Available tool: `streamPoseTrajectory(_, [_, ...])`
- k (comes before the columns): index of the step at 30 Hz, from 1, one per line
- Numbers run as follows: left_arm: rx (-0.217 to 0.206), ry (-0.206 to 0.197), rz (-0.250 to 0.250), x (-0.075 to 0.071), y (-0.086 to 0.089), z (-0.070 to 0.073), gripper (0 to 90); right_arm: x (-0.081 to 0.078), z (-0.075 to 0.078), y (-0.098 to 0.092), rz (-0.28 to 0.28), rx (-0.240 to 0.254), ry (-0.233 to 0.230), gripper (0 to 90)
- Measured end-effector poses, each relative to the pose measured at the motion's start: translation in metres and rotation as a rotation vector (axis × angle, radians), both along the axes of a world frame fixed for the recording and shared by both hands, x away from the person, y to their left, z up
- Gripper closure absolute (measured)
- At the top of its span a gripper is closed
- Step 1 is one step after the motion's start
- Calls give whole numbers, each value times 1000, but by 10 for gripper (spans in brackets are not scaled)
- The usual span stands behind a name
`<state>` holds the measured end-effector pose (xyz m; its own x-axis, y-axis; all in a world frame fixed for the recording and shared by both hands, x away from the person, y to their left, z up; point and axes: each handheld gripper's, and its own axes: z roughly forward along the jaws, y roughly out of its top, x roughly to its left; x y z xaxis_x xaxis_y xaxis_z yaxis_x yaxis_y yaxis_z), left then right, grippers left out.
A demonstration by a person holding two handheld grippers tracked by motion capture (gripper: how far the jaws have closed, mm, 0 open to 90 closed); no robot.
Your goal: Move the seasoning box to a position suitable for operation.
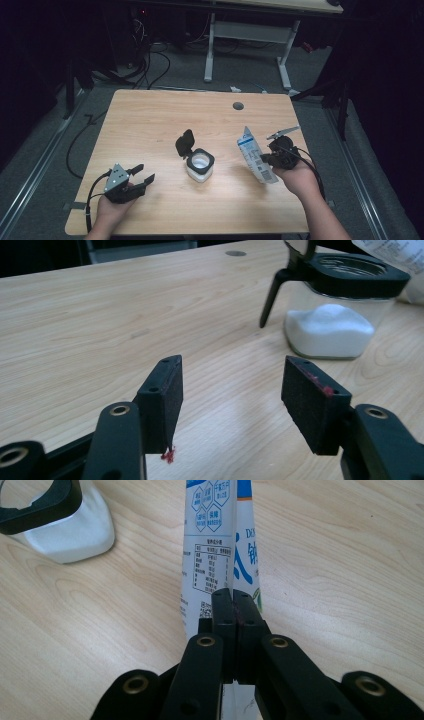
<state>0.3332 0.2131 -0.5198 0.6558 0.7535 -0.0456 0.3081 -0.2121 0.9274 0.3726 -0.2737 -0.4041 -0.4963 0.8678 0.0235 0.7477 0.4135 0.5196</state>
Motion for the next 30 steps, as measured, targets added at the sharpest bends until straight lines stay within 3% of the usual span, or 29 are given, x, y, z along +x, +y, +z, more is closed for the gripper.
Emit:
streamPoseTrajectory(2, [-15,8,18,1,9,0,425,-1,-3,-2,-8,37,-15,900])
streamPoseTrajectory(4, [-24,10,36,1,14,-1,425,-1,-6,-2,-5,23,-21,900])
streamPoseTrajectory(7, [-36,12,63,2,22,0,425,-2,-9,-3,-7,47,-35,900])
streamPoseTrajectory(12, [-24,11,97,2,29,-1,423,-3,-11,-7,-21,78,-52,900])
streamPoseTrajectory(17, [-18,28,91,4,29,-4,420,-6,-13,-7,-24,88,-71,900])
streamPoseTrajectory(30, [-22,26,80,4,29,-5,421,-14,-18,-11,-58,114,-131,900])
